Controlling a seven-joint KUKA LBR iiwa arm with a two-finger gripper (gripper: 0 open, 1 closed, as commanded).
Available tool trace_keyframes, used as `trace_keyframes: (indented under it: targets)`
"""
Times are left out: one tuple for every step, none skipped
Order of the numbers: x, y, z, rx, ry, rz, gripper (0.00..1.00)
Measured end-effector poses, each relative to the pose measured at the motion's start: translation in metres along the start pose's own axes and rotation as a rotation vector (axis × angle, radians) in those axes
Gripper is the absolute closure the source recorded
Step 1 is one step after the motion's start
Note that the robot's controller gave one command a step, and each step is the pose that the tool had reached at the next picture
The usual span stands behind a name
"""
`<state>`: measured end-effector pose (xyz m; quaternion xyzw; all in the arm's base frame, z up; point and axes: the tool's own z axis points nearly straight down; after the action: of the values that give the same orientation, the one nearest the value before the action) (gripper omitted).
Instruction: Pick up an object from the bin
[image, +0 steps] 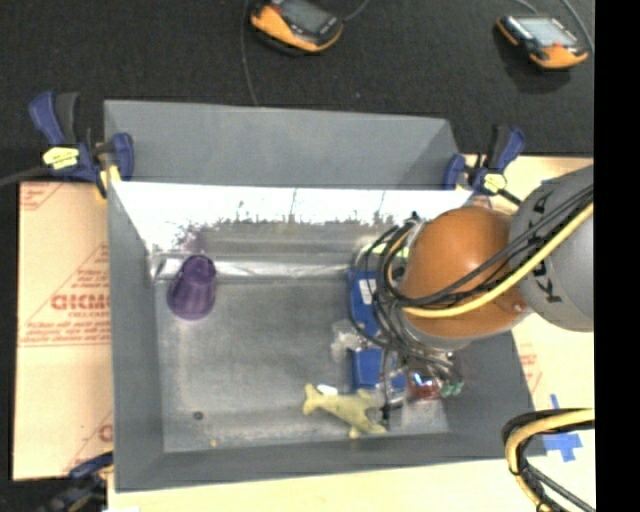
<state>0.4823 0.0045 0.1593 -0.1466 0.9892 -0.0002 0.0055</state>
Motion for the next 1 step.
trace_keyframes:
  targets:
    - [0.009,-0.0063,0.0443,-0.001,0.005,-0.084,0.0]
